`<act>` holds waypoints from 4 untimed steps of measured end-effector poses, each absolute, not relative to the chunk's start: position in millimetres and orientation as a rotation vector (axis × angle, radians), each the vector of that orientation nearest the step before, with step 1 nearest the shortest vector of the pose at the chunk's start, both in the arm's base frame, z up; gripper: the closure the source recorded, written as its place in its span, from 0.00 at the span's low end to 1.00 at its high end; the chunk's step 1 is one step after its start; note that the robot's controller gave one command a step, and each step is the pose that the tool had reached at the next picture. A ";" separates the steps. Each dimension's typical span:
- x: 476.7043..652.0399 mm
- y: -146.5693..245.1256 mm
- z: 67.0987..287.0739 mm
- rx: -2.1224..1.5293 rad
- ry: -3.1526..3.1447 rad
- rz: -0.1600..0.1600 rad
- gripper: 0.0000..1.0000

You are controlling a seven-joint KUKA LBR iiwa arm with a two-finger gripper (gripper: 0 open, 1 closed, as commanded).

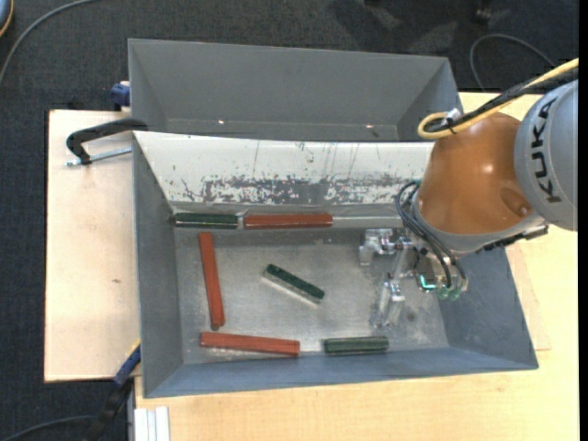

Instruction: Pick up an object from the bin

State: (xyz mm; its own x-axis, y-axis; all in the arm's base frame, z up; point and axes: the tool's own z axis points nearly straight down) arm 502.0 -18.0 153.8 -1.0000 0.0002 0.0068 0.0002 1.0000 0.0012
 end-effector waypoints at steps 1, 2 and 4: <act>511.4 41.8 66.3 -0.048 -3.135 -0.005 0.00; 512.8 38.3 70.6 -0.054 -3.142 -0.002 1.00; 550.1 85.9 71.0 0.039 -3.150 -0.007 0.00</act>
Offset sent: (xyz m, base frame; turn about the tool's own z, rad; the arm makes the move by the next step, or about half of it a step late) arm 0.0102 0.0552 -0.0838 0.0356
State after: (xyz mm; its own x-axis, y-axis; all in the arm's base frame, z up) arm 550.1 85.9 71.0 -0.9996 -0.0250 -0.0090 -0.0251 0.9997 0.0042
